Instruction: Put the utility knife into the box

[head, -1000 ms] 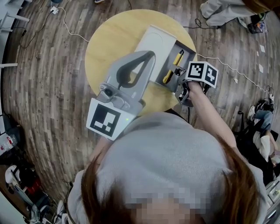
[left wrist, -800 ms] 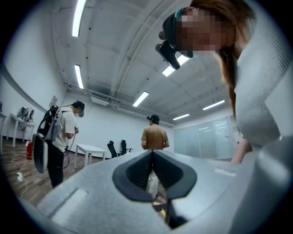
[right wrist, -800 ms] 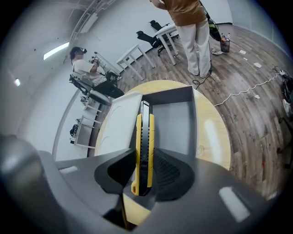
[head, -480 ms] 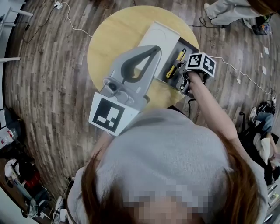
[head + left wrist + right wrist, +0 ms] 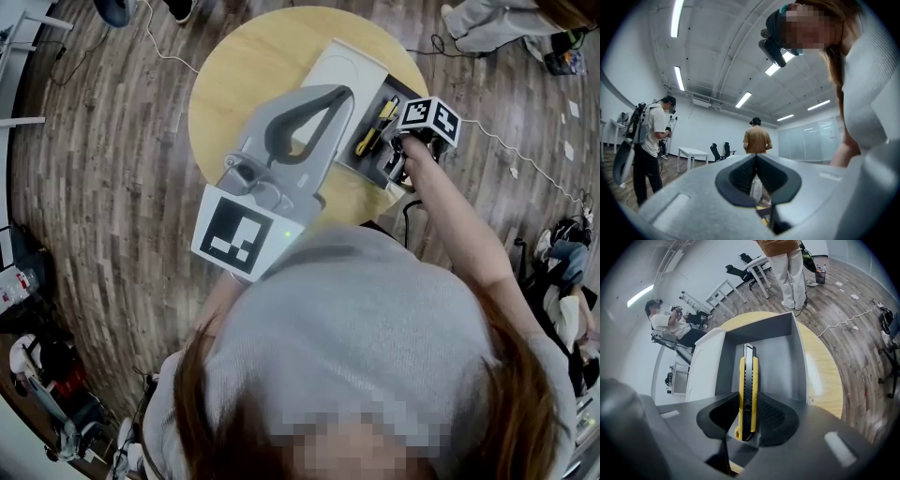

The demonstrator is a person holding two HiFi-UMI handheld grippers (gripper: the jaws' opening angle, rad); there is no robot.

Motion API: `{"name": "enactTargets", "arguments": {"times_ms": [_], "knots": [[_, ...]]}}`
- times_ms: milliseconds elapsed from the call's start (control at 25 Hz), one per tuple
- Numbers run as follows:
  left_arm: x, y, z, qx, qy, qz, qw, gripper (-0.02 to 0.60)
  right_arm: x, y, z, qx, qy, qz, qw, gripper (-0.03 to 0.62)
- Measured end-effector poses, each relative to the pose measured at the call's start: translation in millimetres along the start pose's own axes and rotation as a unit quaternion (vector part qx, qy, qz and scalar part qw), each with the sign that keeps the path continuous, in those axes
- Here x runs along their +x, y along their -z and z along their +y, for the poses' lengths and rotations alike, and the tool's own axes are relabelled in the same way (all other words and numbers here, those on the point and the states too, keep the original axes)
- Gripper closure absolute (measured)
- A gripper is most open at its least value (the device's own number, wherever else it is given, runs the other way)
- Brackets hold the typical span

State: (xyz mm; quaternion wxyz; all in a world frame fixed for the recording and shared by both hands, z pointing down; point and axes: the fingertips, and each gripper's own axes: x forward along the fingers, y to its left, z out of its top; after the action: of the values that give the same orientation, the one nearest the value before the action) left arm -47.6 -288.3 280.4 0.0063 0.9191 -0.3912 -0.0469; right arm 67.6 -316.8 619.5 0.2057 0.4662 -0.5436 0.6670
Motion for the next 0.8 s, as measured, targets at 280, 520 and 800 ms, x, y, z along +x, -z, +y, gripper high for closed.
{"name": "enactTargets", "arguments": {"times_ms": [280, 520, 800], "knots": [[0, -1, -1, 0.000, -0.002, -0.003, 1.0000, 0.580, 7, -2, -1, 0.029, 0.004, 0.018, 0.999, 0.473], [-2, -2, -1, 0.000, -0.003, -0.007, 1.0000, 0.580, 14, -4, -3, 0.025, 0.016, 0.020, 0.999, 0.473], [-5, -5, 1, 0.003, -0.011, -0.009, 0.9999, 0.580, 19, -3, -4, 0.024, 0.028, 0.026, 0.999, 0.473]]}}
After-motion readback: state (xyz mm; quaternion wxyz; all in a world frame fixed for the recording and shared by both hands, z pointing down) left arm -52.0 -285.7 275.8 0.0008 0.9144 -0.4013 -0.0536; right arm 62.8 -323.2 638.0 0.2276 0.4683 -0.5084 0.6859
